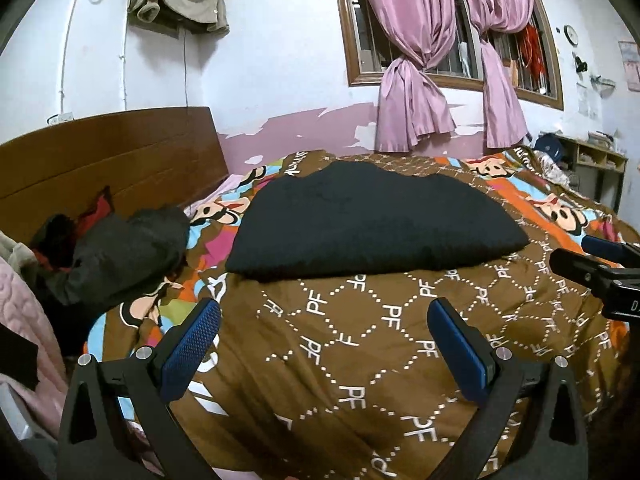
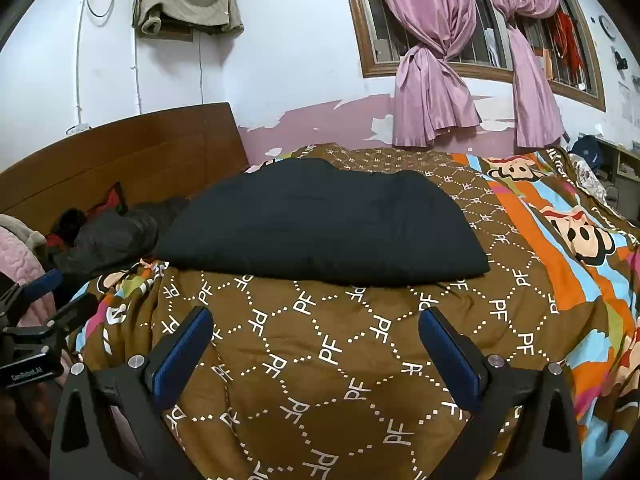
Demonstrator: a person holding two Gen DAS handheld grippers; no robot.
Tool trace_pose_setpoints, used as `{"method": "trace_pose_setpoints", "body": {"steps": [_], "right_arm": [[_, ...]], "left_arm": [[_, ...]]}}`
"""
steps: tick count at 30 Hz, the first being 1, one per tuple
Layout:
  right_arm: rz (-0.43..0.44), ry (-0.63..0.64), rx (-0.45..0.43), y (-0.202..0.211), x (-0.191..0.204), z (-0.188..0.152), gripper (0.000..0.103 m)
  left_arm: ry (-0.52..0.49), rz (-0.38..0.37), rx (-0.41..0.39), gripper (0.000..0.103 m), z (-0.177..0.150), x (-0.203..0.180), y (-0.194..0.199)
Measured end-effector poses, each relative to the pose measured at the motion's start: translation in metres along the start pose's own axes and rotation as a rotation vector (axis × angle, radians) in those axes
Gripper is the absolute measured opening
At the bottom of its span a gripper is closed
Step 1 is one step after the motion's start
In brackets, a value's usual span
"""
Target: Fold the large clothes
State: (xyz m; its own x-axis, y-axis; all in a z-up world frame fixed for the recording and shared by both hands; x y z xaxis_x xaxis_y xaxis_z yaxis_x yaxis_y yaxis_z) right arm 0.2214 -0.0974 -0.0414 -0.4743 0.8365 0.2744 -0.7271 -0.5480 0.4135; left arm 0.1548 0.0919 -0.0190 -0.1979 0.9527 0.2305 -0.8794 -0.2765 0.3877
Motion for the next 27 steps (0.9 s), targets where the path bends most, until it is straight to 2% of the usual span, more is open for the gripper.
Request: {"method": "trace_pose_setpoints", "body": {"steps": [9,27], "right_arm": [[0.004,0.023,0.025,-0.006,0.008,-0.006,0.103],[0.002,0.021,0.029,-0.006,0.006,-0.008,0.103]], "left_arm": [[0.063,0.002,0.018,0.101,-0.002,0.013,-0.006],[0.052,0.010,0.032,0.101,-0.004,0.013,-0.012]]}}
Point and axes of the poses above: each gripper's, at about its wrist camera, not at the fingertips, and y roughly against the way its jaws point, x to its left, z to its top, the point moved 10 cm from there along -y, roughly the way its jaws point, and after that the axes turned 14 degrees about z, right-handed, at the moved point
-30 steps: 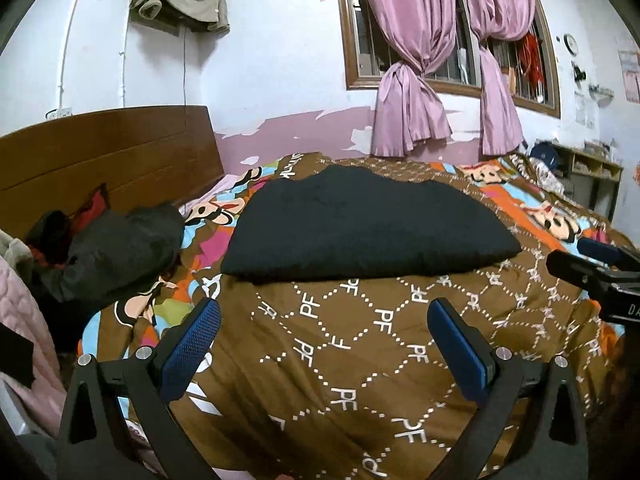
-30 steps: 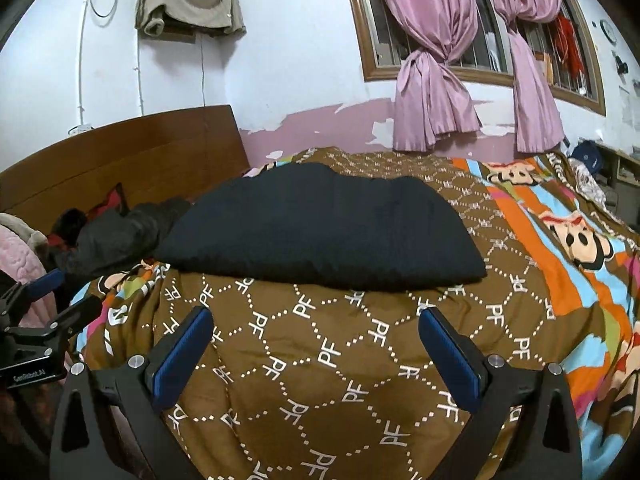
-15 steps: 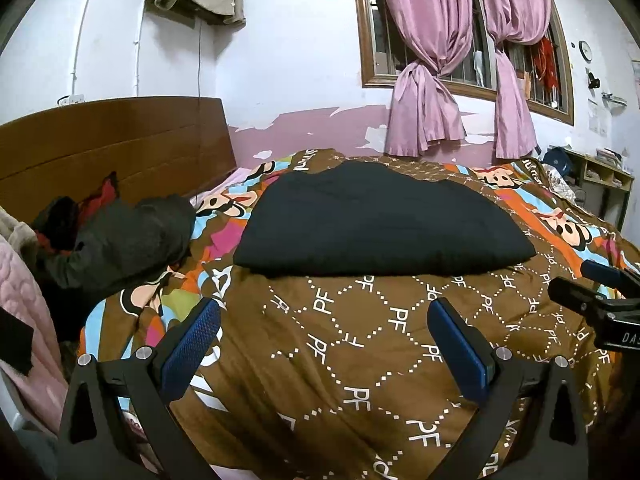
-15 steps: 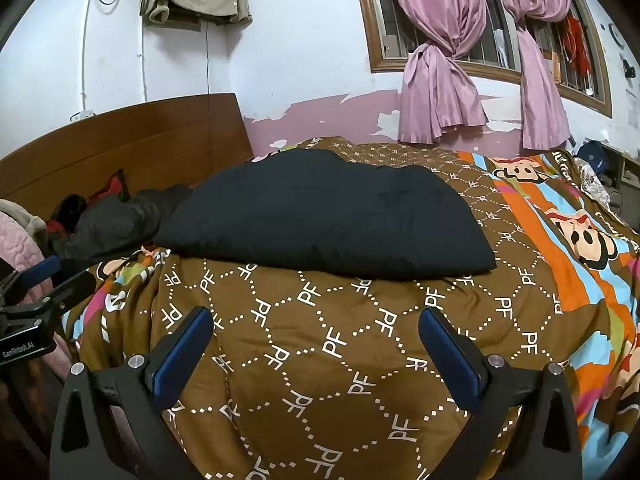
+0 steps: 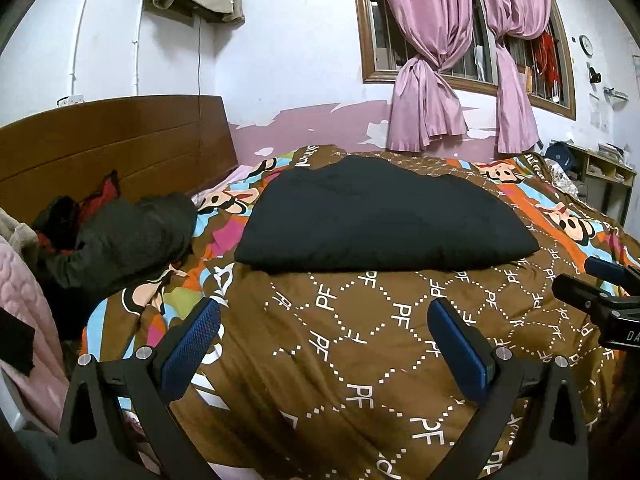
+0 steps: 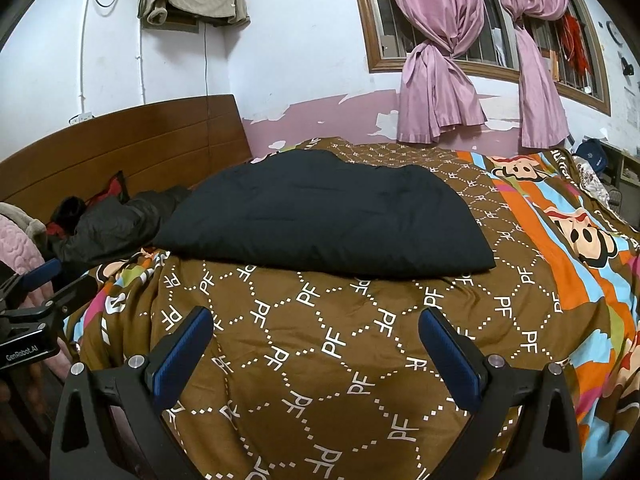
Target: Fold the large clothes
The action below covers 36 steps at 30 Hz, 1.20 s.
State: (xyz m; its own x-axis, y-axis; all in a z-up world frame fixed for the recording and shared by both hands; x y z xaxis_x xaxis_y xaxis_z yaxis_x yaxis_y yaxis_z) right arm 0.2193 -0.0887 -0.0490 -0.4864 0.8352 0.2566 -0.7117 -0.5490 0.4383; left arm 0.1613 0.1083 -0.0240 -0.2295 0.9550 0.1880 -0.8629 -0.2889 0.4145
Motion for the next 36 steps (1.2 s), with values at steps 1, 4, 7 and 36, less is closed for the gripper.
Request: {"method": "trace_pose_setpoints", "body": {"steps": [1,4,7,36], "right_arm": [[-0.001,0.000,0.000,0.0001,-0.0001,0.0000,0.103],[0.001,-0.001,-0.001,0.0004,-0.0006,0.0000,0.103],[0.001,-0.001,-0.001,0.0009,-0.0014,-0.0001,0.103],[-0.004,-0.004,-0.007,0.0014,-0.0019,0.0037,0.103]], "left_arm": [[0.000,0.001,0.000,0.101,0.0002,0.0002,0.0002],[0.000,0.000,0.000,0.101,-0.0001,0.0002,-0.0004],[0.000,0.000,0.000,0.101,-0.0004,0.0009,-0.0009],[-0.003,0.003,0.003,0.101,-0.0021,0.0031,-0.0026]]}}
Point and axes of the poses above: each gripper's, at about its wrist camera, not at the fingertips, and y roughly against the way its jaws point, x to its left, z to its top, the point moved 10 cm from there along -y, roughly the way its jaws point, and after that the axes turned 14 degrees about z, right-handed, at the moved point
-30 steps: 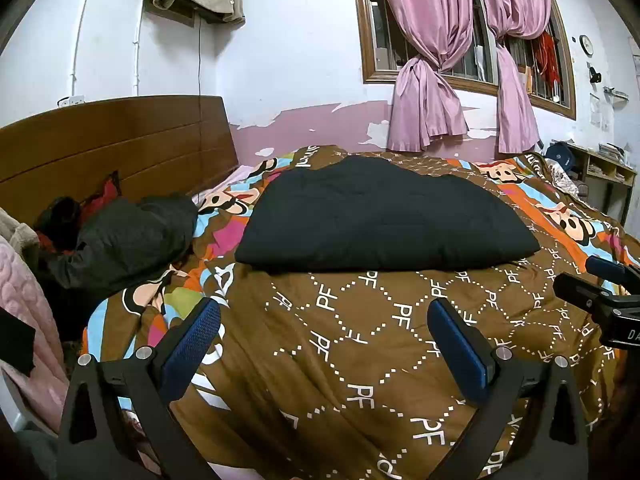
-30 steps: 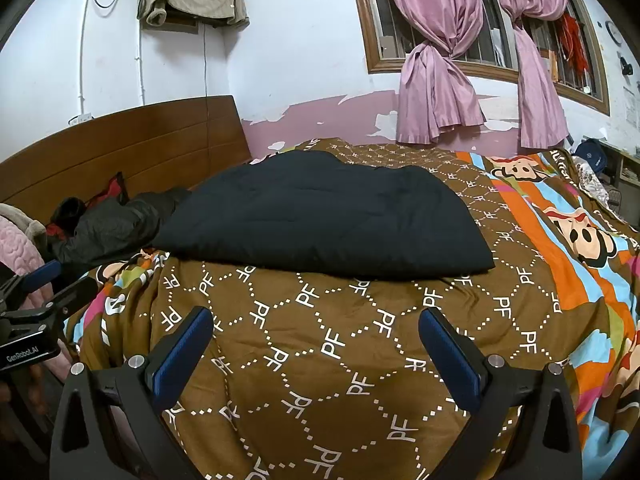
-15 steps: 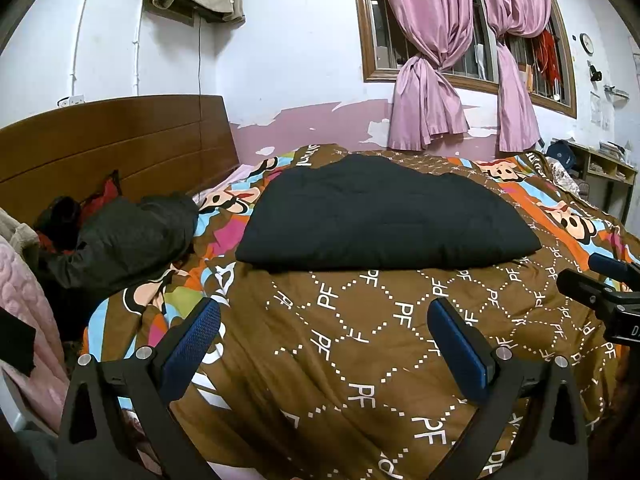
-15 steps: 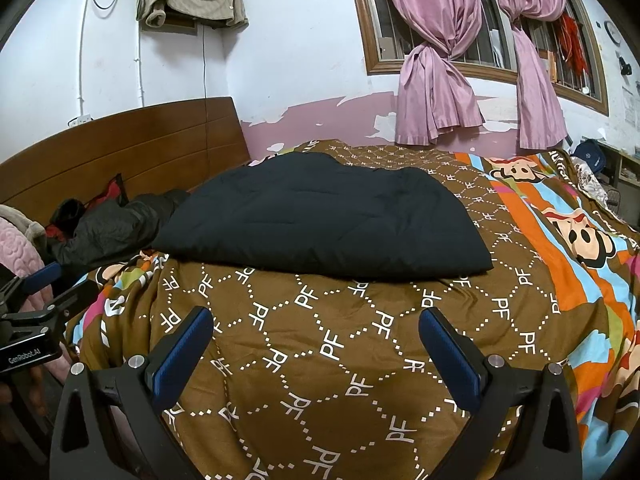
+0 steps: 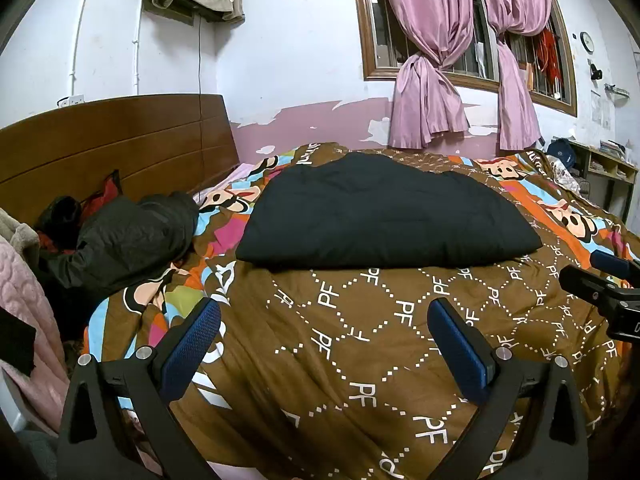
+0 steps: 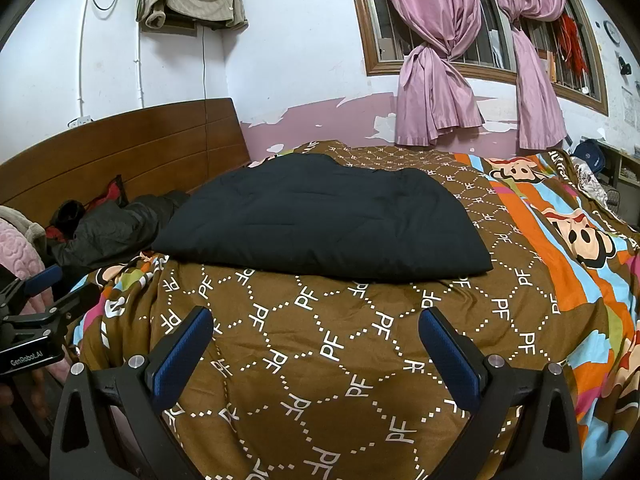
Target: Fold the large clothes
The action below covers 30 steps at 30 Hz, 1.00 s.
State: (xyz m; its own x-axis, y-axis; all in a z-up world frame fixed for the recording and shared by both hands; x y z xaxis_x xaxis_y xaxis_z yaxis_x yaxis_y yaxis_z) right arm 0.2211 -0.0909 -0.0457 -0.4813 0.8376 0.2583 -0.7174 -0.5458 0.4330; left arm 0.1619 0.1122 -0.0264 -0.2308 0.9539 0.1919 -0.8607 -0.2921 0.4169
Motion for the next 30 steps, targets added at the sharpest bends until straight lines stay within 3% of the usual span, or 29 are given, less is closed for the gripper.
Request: {"method": "trace_pose_setpoints", "body": {"steps": [30], "right_arm": [[-0.003,-0.003,-0.006,0.0014,-0.0002,0.0027,0.103]], "left_arm": [[-0.005,0.002,0.000,0.101,-0.0032,0.0051,-0.0020]]}}
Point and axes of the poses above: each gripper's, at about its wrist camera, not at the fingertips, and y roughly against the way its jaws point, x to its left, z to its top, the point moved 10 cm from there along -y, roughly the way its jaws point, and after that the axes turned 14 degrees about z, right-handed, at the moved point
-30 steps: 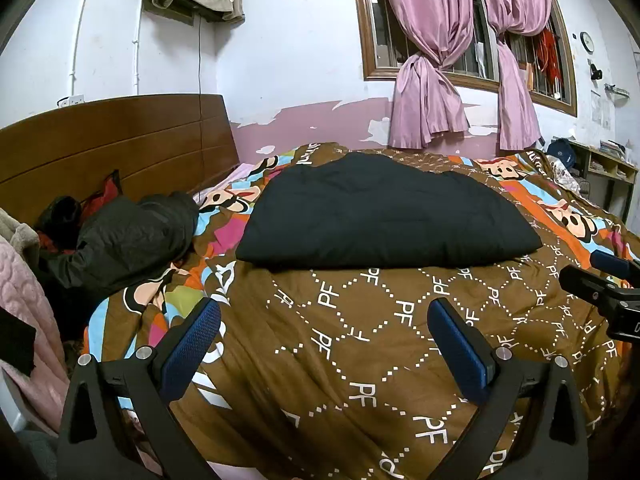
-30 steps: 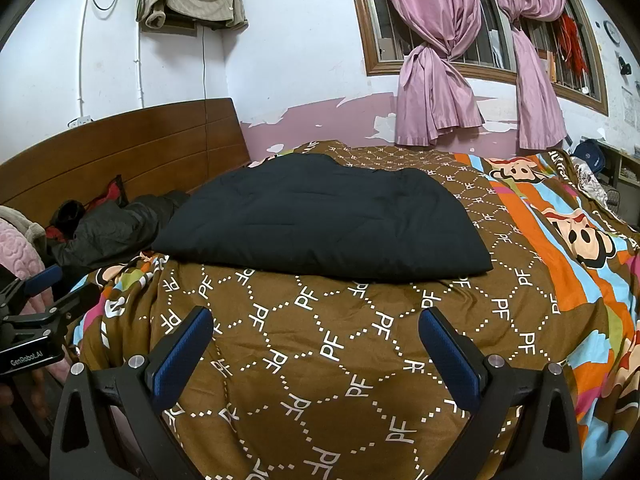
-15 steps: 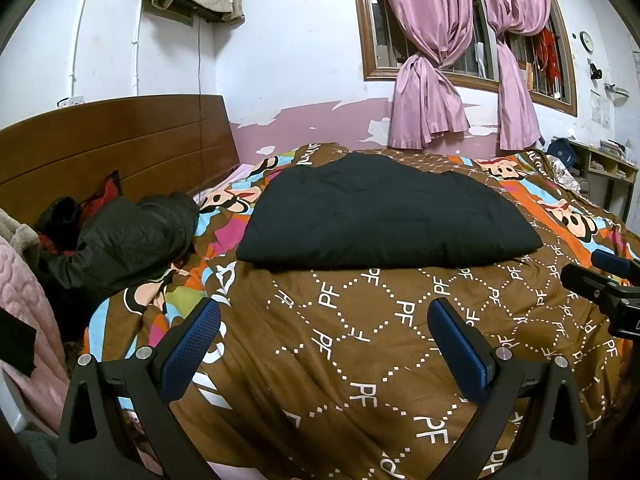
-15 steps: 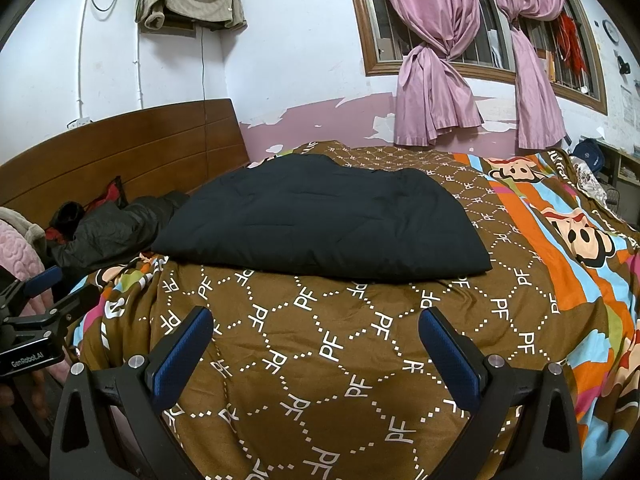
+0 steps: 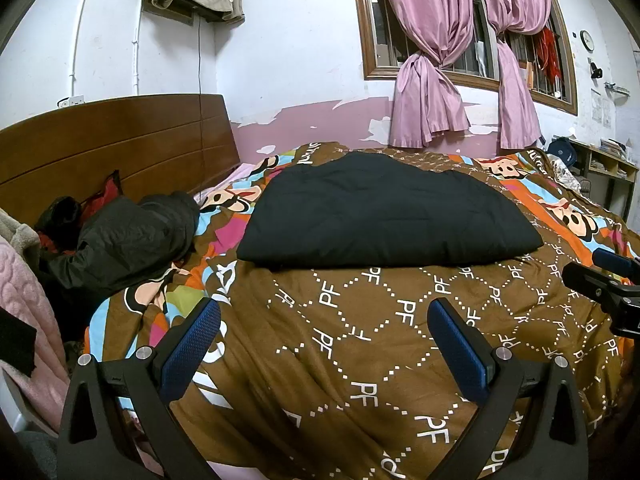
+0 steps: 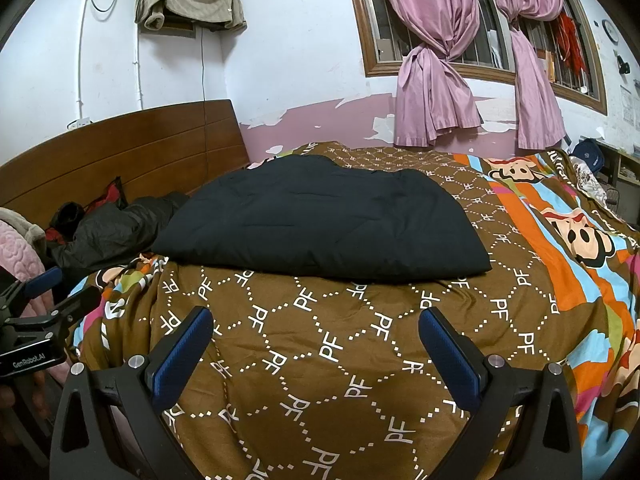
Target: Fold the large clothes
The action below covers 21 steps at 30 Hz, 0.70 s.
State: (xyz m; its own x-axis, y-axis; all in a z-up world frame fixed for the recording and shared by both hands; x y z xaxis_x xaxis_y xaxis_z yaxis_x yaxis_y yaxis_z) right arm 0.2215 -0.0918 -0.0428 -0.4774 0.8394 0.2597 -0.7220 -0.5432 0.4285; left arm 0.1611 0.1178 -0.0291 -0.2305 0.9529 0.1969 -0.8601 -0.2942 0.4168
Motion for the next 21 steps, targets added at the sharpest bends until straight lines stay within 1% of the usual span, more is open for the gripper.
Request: {"method": "trace_pose_setpoints", "body": {"steps": [21], "right_arm": [[0.001,0.001,0.000,0.0001,-0.0001,-0.0008,0.103]], "left_arm": [[0.001,-0.001,0.002,0.101,-0.0002,0.0010,-0.0010]]}}
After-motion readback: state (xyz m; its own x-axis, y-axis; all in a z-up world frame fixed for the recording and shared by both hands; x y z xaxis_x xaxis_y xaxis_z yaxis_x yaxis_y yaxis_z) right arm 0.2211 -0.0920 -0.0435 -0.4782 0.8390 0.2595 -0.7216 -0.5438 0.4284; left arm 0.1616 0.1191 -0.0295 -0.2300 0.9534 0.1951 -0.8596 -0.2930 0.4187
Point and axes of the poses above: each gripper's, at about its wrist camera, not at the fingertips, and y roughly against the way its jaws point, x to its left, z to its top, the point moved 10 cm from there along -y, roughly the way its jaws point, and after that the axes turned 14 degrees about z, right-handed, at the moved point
